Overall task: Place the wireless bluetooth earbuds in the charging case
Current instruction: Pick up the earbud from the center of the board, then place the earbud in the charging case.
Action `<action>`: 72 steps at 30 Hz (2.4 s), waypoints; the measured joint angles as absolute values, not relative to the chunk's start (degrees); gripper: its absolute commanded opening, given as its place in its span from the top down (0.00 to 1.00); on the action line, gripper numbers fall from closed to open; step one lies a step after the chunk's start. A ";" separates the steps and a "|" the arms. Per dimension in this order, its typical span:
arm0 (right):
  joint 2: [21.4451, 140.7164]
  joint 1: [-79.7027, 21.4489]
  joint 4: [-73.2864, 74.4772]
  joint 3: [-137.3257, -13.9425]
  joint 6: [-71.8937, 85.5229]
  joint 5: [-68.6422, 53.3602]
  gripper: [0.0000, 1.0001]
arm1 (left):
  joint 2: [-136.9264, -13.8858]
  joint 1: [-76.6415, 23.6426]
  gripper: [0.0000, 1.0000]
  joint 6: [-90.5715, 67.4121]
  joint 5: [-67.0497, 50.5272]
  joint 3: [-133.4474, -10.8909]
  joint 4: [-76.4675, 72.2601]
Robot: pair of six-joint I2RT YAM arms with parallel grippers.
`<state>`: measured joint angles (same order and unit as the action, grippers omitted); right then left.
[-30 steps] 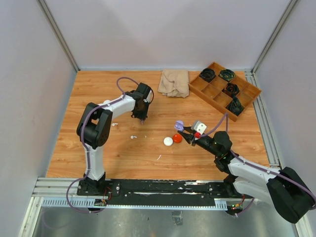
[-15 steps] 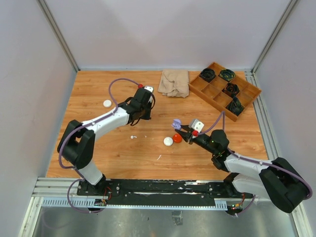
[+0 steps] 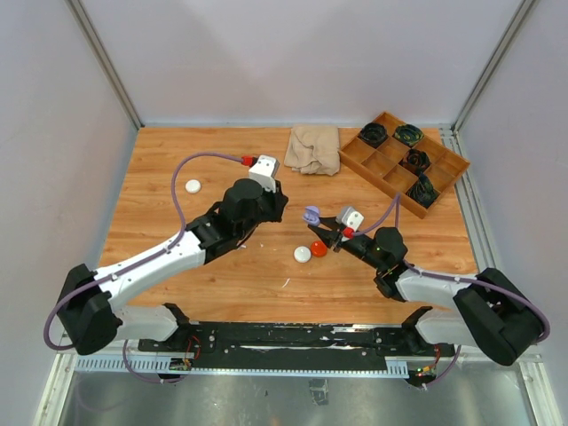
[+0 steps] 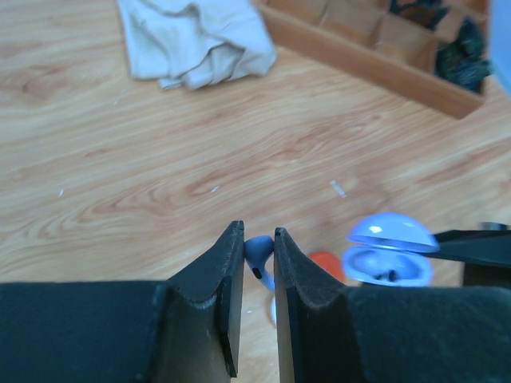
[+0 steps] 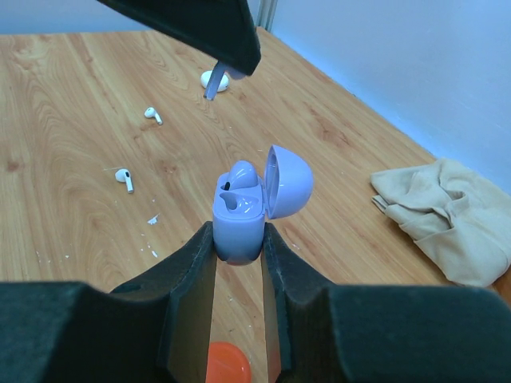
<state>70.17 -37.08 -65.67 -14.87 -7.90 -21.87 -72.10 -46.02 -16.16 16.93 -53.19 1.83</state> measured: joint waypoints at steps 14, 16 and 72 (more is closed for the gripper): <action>72.86 -37.10 -72.51 -15.31 -3.60 -23.03 0.99 | -66.70 -55.83 0.87 -14.57 17.34 -48.36 -12.05; 72.79 -37.10 -72.77 -15.31 -2.92 -23.18 0.99 | -66.72 -56.31 0.87 -14.17 17.34 -48.07 -13.39; 66.54 -37.10 -72.53 -15.20 1.65 -27.24 0.99 | -68.60 -60.62 0.74 1.50 14.11 -40.36 -32.86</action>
